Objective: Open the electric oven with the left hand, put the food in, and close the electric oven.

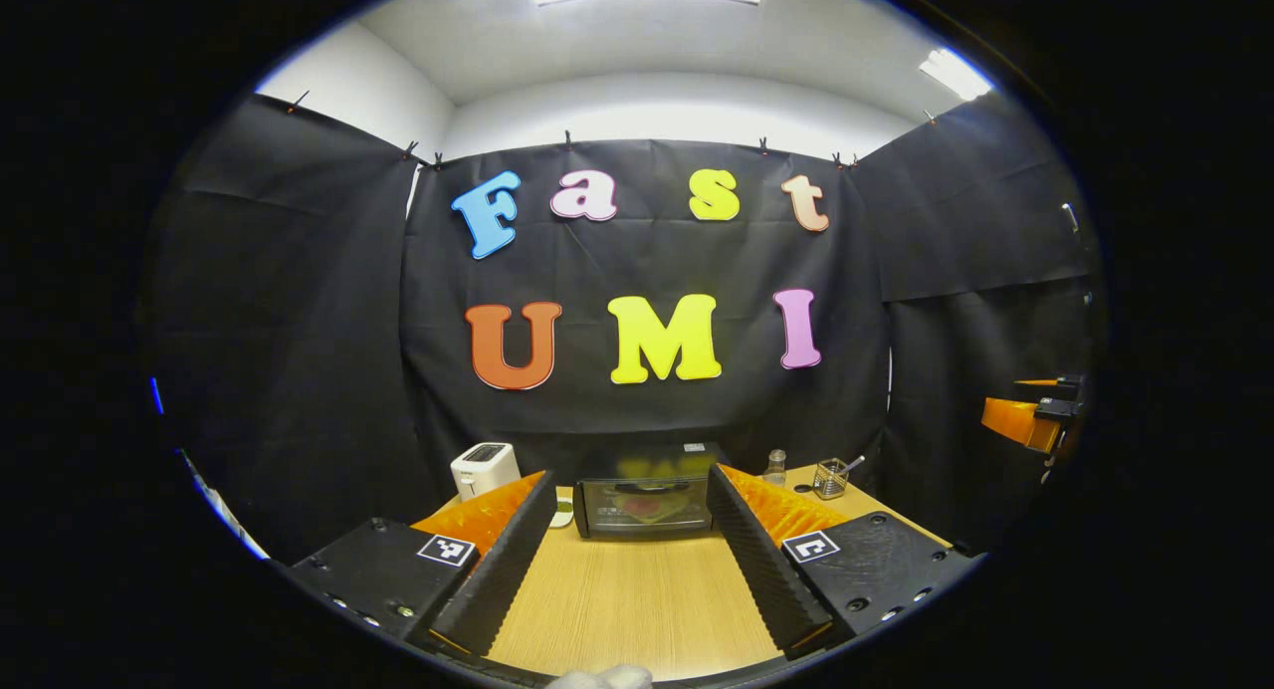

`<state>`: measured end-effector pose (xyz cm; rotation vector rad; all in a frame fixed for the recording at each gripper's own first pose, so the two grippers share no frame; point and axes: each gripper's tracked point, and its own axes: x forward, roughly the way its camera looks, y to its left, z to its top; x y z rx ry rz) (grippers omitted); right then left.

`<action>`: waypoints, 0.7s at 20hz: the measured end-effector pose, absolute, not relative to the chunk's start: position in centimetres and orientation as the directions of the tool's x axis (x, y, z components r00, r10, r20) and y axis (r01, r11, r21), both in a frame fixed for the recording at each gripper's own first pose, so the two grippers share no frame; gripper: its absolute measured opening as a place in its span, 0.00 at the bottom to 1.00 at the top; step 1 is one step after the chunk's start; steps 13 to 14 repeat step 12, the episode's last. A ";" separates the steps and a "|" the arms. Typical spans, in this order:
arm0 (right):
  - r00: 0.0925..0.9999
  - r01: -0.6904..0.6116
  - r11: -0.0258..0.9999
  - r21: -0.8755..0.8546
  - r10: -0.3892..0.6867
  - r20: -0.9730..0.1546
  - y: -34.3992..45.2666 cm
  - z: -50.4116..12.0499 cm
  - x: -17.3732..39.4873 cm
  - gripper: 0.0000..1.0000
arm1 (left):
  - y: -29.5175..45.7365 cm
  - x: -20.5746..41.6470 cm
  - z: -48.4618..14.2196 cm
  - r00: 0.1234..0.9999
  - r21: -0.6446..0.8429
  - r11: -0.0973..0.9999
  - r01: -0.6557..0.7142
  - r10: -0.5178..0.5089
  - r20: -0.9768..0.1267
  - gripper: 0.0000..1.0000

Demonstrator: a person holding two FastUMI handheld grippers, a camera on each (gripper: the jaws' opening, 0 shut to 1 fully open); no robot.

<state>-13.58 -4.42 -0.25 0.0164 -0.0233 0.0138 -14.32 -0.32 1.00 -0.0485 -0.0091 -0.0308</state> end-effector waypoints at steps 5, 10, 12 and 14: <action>1.000 -0.012 1.000 0.026 0.012 0.018 -3.5 -0.4 -14.2 0.96 | 0.8 -14.5 0.9 0.999 -0.054 0.998 0.029 -0.028 0.019 1.00; 1.000 -0.005 1.000 0.015 0.004 0.026 -2.7 -0.2 -14.9 1.00 | 1.2 -14.9 0.7 0.999 -0.058 0.998 0.037 -0.037 0.014 0.96; 1.000 -0.005 1.000 0.015 0.004 0.028 -2.3 0.0 -15.2 1.00 | 1.6 -15.0 0.6 0.999 -0.057 0.998 0.041 -0.040 0.016 0.96; 1.000 -0.005 1.000 0.015 0.004 0.028 -2.3 0.0 -15.2 1.00 | 1.6 -15.0 0.6 0.999 -0.057 0.998 0.041 -0.040 0.016 0.96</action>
